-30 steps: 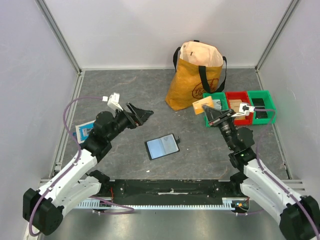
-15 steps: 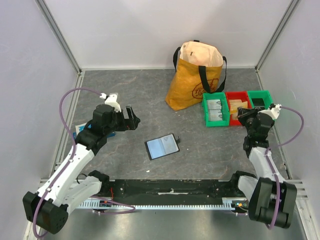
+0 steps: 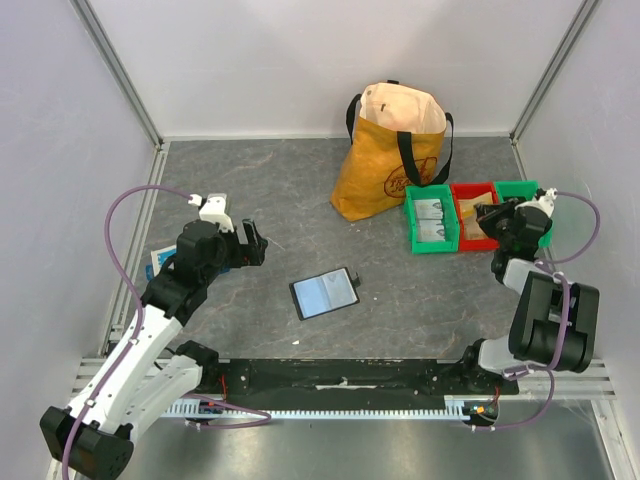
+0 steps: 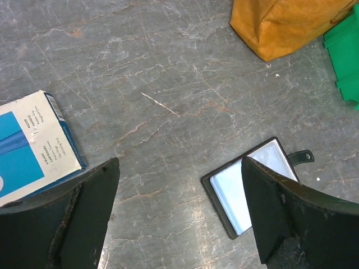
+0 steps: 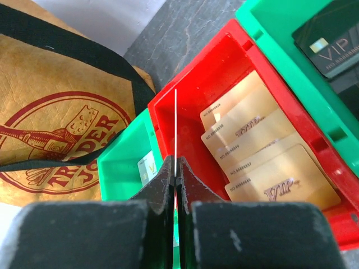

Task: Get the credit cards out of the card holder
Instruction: Place the credit card in the storage box.

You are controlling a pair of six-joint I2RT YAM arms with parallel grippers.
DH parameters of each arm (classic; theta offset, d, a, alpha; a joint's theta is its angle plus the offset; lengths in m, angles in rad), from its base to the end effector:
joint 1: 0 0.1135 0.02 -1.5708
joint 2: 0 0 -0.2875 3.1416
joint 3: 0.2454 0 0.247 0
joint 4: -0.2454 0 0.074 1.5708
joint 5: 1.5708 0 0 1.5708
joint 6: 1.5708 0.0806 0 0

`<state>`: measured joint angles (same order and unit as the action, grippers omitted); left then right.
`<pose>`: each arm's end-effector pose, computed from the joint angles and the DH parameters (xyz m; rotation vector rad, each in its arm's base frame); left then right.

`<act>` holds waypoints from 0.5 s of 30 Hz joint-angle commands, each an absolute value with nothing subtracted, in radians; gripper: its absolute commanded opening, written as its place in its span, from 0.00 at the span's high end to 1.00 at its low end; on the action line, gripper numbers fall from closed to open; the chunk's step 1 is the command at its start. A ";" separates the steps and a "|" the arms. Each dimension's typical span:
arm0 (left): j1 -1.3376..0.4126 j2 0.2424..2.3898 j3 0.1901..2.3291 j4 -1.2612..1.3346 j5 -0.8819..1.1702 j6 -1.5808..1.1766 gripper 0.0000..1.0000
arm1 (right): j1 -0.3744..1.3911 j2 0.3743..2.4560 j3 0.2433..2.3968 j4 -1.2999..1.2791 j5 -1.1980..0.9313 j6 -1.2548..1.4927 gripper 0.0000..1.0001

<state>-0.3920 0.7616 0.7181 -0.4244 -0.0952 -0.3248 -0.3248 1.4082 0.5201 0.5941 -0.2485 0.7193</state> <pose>0.1800 -0.0661 0.2919 0.0089 2.0546 -0.3515 0.3065 -0.0823 0.2051 0.7856 1.7146 0.5031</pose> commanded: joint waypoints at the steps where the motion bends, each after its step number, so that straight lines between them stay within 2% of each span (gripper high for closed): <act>1: -0.388 0.747 0.716 -0.391 -0.081 -0.276 0.06 | -0.327 1.476 0.586 0.651 -0.351 0.657 0.98; 9: -0.387 0.753 0.712 -0.385 -0.071 -0.275 0.06 | -0.339 1.549 0.598 0.686 -0.385 0.635 0.97; 15: -0.388 0.761 0.712 -0.385 -0.054 -0.275 0.06 | -0.368 1.516 0.626 0.629 -0.373 0.592 0.97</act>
<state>-0.3920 0.7601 0.7132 -0.4171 -0.0734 -0.3130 -0.3527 1.5333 0.5804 0.6666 -0.3485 0.6510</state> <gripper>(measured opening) 0.940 0.031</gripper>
